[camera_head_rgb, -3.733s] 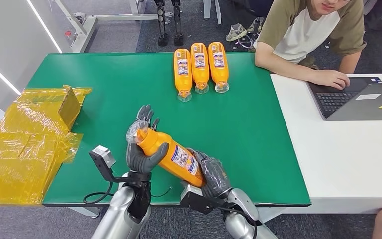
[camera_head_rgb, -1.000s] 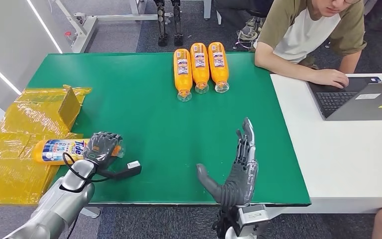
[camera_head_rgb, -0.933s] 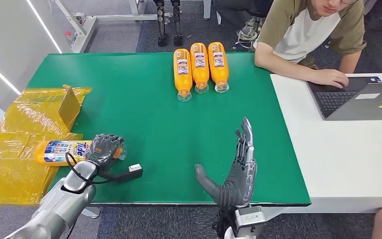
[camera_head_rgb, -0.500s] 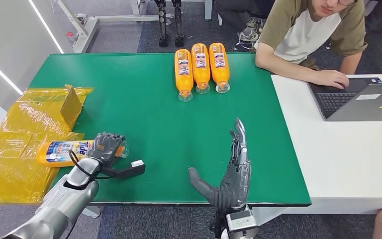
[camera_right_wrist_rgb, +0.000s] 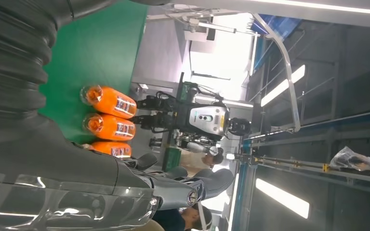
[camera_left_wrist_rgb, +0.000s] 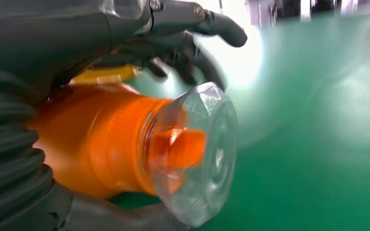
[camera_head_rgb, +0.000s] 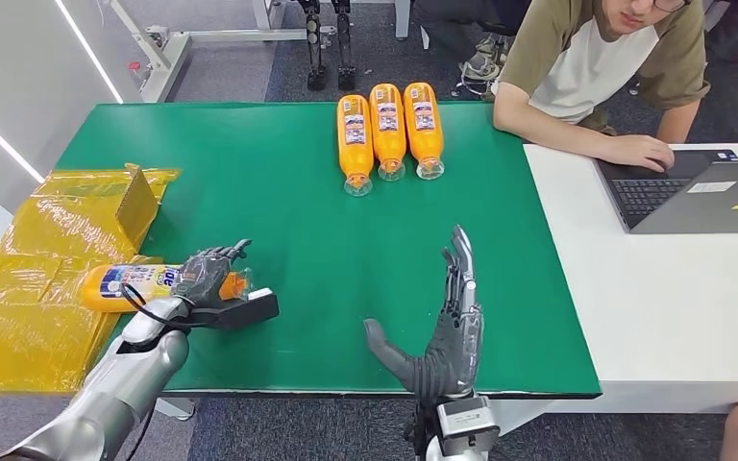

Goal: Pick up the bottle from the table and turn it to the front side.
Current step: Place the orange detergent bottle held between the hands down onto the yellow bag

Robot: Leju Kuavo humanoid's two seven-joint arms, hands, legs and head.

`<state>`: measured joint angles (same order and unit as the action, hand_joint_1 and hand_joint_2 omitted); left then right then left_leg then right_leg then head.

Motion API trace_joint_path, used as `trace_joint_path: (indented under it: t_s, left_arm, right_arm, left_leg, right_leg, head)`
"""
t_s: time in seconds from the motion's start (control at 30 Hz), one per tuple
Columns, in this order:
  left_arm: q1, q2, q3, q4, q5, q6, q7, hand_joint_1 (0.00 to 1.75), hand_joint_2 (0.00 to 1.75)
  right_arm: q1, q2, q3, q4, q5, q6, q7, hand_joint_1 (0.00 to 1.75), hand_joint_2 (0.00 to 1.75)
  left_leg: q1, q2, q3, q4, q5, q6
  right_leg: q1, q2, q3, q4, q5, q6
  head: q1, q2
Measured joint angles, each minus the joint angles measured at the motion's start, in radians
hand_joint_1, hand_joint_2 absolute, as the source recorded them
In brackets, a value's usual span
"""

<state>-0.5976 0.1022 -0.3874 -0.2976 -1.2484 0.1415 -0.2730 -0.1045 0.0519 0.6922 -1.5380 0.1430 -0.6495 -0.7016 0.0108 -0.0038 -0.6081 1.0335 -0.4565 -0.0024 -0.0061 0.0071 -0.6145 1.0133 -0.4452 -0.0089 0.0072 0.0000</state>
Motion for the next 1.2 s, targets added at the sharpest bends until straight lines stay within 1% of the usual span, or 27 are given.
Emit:
trace_joint_path:
  t_s: [0.1,0.2,0.33,0.4,0.5,0.57,0.63,0.73,0.8,0.93,1.0,1.03,1.1,1.17,1.2]
  left_arm:
    - [-0.021,0.001,0.059,0.000,0.059,-0.115,-0.045,0.00,1.75]
    - [-0.035,0.003,0.107,0.000,0.098,-0.176,-0.074,0.00,1.75]
    - [-0.047,0.008,0.149,0.000,0.124,-0.215,-0.108,0.00,1.75]
    - [-0.054,0.010,0.166,0.000,0.147,-0.220,-0.140,0.00,1.75]
    - [-0.062,0.007,0.200,-0.007,0.219,-0.190,-0.236,0.00,1.75]
    - [-0.064,0.000,0.229,-0.019,0.284,-0.181,-0.319,0.00,1.75]
    - [-0.063,-0.009,0.254,-0.040,0.361,-0.201,-0.386,0.00,1.75]
    - [-0.047,-0.018,0.258,-0.124,0.550,-0.248,-0.424,0.00,1.75]
    - [-0.032,-0.017,0.228,-0.206,0.715,-0.257,-0.428,0.00,1.75]
    - [-0.003,-0.010,0.132,-0.387,0.968,-0.235,-0.431,0.00,1.75]
    - [0.027,-0.013,0.101,-0.514,1.078,-0.212,-0.431,0.00,1.75]
    - [0.044,-0.022,0.094,-0.581,1.121,-0.189,-0.431,0.00,1.75]
    - [0.069,-0.057,0.091,-0.681,1.166,-0.104,-0.431,0.00,1.75]
    - [0.088,-0.113,0.102,-0.721,1.203,-0.008,-0.431,0.00,1.75]
    - [0.099,-0.146,0.111,-0.728,1.230,0.016,-0.431,0.00,1.75]
  right_arm:
    - [-0.005,0.000,0.000,0.012,0.000,0.004,0.000,0.00,1.75]
    - [-0.006,0.000,-0.001,0.023,0.003,0.008,0.000,0.00,1.75]
    - [0.001,0.000,-0.001,0.032,0.006,0.002,0.000,0.00,1.75]
    - [0.010,0.000,-0.002,0.033,0.016,-0.002,0.000,0.00,1.75]
    - [0.029,0.000,-0.008,0.033,0.037,0.007,0.000,0.00,1.75]
    - [0.041,0.000,-0.017,0.034,0.047,0.022,0.000,0.00,1.75]
    - [0.048,0.000,-0.023,0.035,0.054,0.034,0.000,0.00,1.75]
    - [0.054,0.000,-0.030,0.039,0.060,0.046,0.000,0.00,1.75]
    - [0.057,0.000,-0.036,0.041,0.062,0.054,0.000,0.00,1.75]
    - [0.059,0.001,-0.045,0.043,0.067,0.067,0.000,0.00,1.75]
    - [0.061,0.002,-0.048,0.043,0.074,0.073,0.000,0.00,1.75]
    - [0.063,0.003,-0.050,0.043,0.078,0.074,0.000,0.00,1.75]
    - [0.069,0.008,-0.055,0.043,0.088,0.075,0.000,0.00,1.75]
    - [0.075,0.016,-0.060,0.041,0.097,0.076,0.000,0.00,1.75]
    - [0.077,0.021,-0.063,0.041,0.097,0.078,0.001,0.00,1.75]
  left_leg:
    - [0.000,-0.001,0.001,0.000,0.000,0.000]
    - [0.000,0.000,0.002,0.000,0.000,-0.001]
    - [0.000,0.002,0.002,0.000,0.002,-0.002]
    - [0.000,0.001,0.001,0.000,0.002,-0.003]
    - [0.000,0.001,0.001,0.000,0.002,-0.003]
    - [0.000,0.001,0.000,0.000,0.001,-0.003]
    - [0.000,0.001,0.000,0.000,0.001,-0.003]
    - [0.000,0.001,-0.001,0.000,0.001,-0.003]
    - [0.000,0.001,-0.001,0.000,0.001,-0.003]
    - [0.000,0.000,-0.001,0.000,0.001,-0.003]
    - [0.000,0.001,-0.001,0.000,0.001,-0.003]
    - [0.000,0.001,-0.001,0.000,0.001,-0.003]
    - [0.000,0.000,-0.001,0.000,0.001,-0.002]
    - [0.000,-0.002,-0.001,0.000,0.000,-0.001]
    - [0.000,-0.002,-0.002,0.000,0.000,-0.001]
  right_leg:
    - [0.000,-0.001,0.001,0.000,0.000,0.000]
    - [0.000,0.000,0.001,0.001,0.000,-0.001]
    - [0.000,0.001,-0.001,0.001,0.001,-0.002]
    - [0.000,0.001,-0.001,0.001,0.001,-0.002]
    - [0.000,0.002,-0.002,0.001,0.001,-0.002]
    - [0.000,0.002,-0.002,0.001,0.001,-0.002]
    - [0.000,0.002,-0.002,0.001,0.001,-0.002]
    - [0.000,0.002,-0.003,0.001,0.001,-0.002]
    - [0.000,0.001,-0.003,0.001,0.001,-0.002]
    - [0.000,0.000,-0.002,0.001,0.001,-0.002]
    - [0.000,0.001,-0.003,0.001,0.001,-0.002]
    - [0.000,0.001,-0.003,0.001,0.001,-0.002]
    - [0.000,0.000,-0.003,0.000,0.000,-0.001]
    - [0.000,-0.002,-0.002,0.000,0.000,-0.001]
    - [0.000,-0.002,-0.002,0.000,0.000,-0.001]
  head:
    - [0.000,0.000]
    - [0.000,0.000]
    - [0.000,0.000]
    - [0.000,0.000]
    - [0.000,0.000]
    - [0.000,0.000]
    - [0.000,0.000]
    - [0.000,0.000]
    - [0.000,0.000]
    - [0.000,0.000]
    - [0.000,0.000]
    - [0.000,0.000]
    - [0.000,0.000]
    - [0.000,0.000]
    - [0.000,0.000]
